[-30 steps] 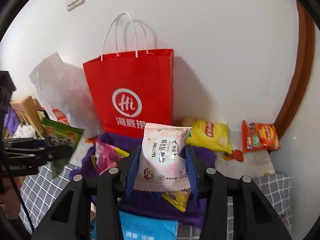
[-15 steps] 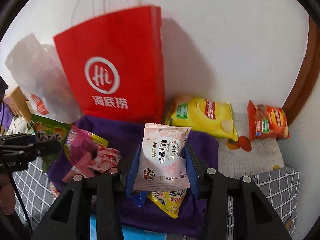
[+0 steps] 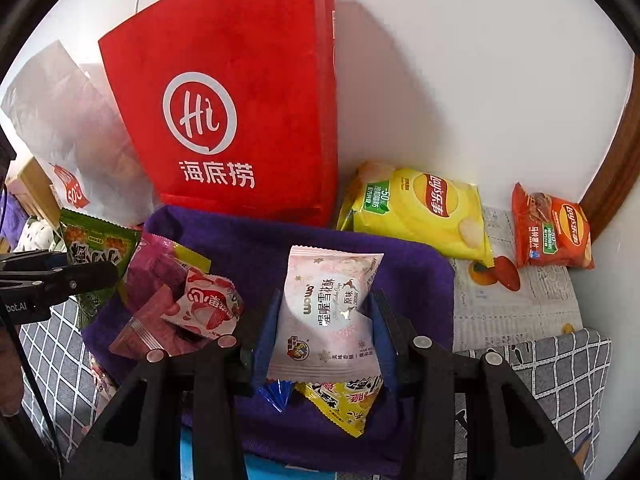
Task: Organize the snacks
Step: 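Open the right tool to drop the pink packet on the towel while the left tool releases the green packet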
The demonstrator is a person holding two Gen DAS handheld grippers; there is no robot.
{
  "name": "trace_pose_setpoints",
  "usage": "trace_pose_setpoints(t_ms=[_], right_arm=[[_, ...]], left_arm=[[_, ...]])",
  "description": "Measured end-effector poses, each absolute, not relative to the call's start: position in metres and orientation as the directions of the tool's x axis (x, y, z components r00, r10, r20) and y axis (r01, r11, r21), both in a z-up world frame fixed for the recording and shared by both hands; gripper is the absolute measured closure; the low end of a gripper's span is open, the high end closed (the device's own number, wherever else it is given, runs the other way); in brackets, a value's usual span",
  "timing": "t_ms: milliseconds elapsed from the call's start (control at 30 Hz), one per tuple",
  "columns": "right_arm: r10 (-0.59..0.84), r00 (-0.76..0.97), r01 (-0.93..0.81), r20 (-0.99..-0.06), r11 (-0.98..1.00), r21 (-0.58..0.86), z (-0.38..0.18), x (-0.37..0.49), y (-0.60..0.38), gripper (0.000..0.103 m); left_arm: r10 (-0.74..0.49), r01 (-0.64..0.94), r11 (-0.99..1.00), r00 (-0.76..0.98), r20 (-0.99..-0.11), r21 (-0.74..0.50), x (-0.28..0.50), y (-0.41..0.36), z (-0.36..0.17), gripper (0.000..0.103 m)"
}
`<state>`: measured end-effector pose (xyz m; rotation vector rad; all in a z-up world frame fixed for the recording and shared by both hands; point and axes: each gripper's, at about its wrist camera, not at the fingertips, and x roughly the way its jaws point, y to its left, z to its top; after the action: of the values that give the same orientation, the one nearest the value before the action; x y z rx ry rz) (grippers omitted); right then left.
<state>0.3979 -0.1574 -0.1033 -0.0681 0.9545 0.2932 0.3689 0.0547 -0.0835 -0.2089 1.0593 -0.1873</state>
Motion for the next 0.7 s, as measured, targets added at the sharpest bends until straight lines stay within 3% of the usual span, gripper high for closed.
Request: trace_pose_setpoints(t_ms=[700], right_arm=[[0.196,0.466,-0.325,-0.863,0.945,0.039,-0.122,0.403,-0.14,0.059]], left_arm=[[-0.293,0.067,0.954,0.428,-0.855,-0.293,0.376,0.048,-0.101,0.058]])
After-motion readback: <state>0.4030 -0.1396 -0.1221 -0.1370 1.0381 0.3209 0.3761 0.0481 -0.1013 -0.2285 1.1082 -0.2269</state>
